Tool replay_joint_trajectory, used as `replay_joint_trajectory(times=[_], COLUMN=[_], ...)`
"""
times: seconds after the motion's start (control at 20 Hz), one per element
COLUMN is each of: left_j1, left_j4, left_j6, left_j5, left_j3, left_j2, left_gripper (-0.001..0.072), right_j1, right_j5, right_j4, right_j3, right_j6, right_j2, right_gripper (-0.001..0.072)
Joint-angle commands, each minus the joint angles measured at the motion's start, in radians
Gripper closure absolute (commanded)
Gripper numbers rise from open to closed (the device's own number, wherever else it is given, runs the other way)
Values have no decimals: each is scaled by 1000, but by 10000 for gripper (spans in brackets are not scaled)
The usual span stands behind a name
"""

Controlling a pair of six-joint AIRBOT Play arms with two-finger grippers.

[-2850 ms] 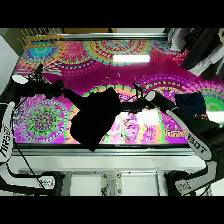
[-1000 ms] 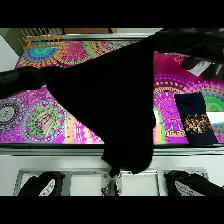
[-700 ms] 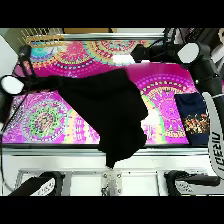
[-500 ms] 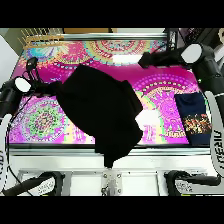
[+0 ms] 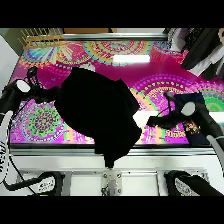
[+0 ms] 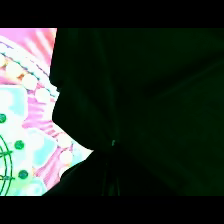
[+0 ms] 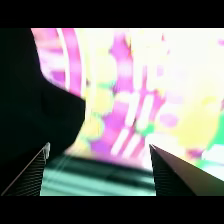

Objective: Fold the clothes and pants, and hang the long-sleeved shirts on hangers.

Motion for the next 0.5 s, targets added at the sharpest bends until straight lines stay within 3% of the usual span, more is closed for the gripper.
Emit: replay_joint_trajectory(times=[0.0,0.25,0.45], left_j1=[3,3,3], left_j4=[2,2,3], left_j6=[0,0,0], left_j5=[-4,-5,-19], left_j3=[0,0,0], left_j2=[-2,-3,-3], left_gripper=[701,701,701], right_j1=[13,167,231], right_j5=[-95,-331,-364], right_j4=[203,303,320], right_j3=[-211,-213,-165], right_j6=[-47,-50,-65], right_j2=[32,-56,-145], right_gripper=[2,1,11])
